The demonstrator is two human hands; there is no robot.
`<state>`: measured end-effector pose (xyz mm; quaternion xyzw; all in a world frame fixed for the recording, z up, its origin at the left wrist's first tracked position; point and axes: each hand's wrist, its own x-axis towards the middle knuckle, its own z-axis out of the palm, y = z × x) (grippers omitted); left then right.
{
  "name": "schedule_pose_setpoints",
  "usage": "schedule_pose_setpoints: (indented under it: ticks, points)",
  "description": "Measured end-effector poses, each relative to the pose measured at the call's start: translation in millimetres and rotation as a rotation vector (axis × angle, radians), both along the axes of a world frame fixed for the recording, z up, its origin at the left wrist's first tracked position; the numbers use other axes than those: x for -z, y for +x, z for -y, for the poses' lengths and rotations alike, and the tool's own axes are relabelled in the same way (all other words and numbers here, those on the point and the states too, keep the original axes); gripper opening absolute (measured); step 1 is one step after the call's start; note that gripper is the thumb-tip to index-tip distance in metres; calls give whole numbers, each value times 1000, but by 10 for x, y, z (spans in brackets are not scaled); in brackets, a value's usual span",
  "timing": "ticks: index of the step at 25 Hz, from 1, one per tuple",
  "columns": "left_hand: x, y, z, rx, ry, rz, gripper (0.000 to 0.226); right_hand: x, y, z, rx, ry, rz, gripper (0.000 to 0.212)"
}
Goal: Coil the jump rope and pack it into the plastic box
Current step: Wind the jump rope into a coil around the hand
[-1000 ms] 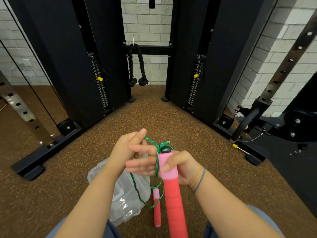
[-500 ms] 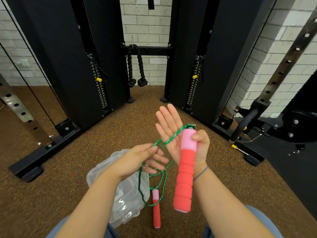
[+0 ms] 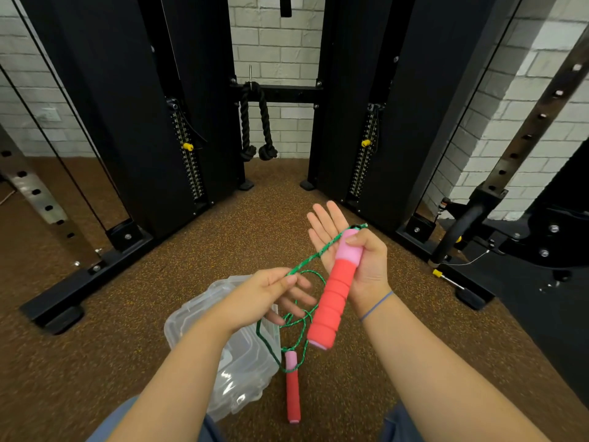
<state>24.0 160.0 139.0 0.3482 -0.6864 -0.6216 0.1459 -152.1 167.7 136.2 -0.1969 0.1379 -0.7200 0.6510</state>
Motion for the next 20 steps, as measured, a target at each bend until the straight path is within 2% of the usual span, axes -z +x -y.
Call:
schedule_pose_setpoints:
  ticks: [4,6,8,11,12,13,15,18,20]
  points:
    - [29,8,-43,80,-118,160,25,143,-182,-17,124,250,-120,127]
    - [16,-13,-83,121,-142,209,25,197,-262,-68,149,340,-155,118]
    - [-3,-52,-121,170,-156,238,24,252,-318,-108,180,430,-163,96]
    - [-38,-120,-167,243,-198,262,25,283,-328,-134,255,498,-163,39]
    - [-52,-135,-182,255,-205,260,26,303,-313,-141,272,512,-187,26]
    - [-62,-141,-194,263,-201,251,26,317,-302,-157,273,517,-222,24]
    - [-98,-109,-199,269,-180,235,25,367,-325,-180,220,505,-365,50]
    - [-168,35,-155,212,-205,236,25,427,-354,-253,-76,405,-595,94]
    - [-222,85,-139,156,-245,179,23,412,-350,-305,-292,319,-757,97]
